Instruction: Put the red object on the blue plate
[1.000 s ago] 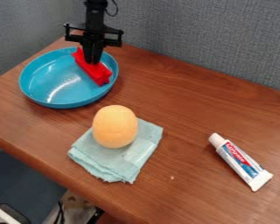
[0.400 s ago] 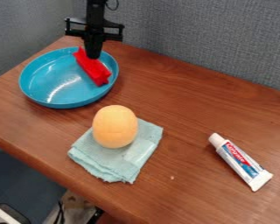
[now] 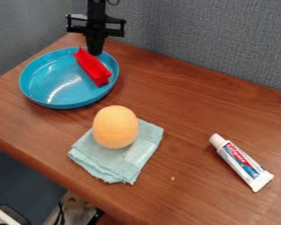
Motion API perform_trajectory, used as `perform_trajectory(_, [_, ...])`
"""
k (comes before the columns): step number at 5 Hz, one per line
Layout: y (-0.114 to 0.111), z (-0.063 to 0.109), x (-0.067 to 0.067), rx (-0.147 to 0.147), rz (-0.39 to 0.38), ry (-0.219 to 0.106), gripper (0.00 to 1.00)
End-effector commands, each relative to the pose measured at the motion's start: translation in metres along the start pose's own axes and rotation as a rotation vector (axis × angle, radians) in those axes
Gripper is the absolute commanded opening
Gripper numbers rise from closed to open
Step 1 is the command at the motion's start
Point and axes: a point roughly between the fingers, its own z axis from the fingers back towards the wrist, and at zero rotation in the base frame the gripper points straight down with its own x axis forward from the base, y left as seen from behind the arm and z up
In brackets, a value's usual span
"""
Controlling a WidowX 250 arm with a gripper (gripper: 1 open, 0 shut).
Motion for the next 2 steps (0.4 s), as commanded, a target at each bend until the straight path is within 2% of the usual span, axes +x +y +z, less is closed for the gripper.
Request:
perform_trajectory(1, [0.0068, 0.0185, 0.0058, -0.019, 0.028, -0.047, 0.0])
perform_trajectory(2, [0.0075, 0.0184, 0.0066, -0.025, 0.039, -0.043, 0.0])
